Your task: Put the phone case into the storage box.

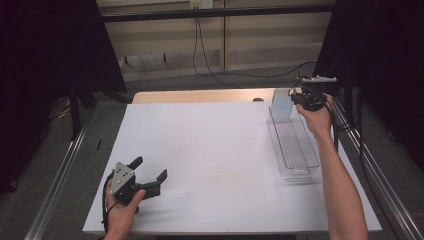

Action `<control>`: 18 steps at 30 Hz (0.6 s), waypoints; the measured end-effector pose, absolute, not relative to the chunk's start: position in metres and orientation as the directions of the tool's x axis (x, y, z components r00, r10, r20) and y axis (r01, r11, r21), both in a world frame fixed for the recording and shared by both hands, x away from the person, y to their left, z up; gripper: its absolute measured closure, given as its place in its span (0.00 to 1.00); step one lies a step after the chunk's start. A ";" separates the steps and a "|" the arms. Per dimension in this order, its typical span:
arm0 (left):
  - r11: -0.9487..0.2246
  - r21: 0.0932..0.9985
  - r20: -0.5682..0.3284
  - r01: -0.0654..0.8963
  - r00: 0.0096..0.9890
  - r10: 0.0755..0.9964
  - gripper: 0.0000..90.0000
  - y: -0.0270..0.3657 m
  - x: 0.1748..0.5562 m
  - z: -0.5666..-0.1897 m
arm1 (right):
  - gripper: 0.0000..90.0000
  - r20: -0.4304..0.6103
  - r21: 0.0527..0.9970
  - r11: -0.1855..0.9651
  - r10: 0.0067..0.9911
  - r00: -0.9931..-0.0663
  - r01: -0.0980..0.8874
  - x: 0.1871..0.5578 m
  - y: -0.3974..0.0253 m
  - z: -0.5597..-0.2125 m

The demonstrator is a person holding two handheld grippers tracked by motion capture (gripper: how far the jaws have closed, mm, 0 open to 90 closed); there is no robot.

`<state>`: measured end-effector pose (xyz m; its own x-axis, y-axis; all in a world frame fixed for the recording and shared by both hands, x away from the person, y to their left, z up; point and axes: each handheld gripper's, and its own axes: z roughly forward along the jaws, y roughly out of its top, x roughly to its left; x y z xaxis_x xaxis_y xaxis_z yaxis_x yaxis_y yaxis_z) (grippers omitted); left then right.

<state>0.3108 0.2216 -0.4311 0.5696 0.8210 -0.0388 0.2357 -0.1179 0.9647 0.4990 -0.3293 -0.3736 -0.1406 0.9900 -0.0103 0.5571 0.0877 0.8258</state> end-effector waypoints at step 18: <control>-0.108 0.967 -0.045 0.232 0.567 0.822 0.05 0.220 0.312 -0.431 | 0.65 0.020 0.832 0.062 0.990 -0.142 0.551 0.495 -0.333 -0.372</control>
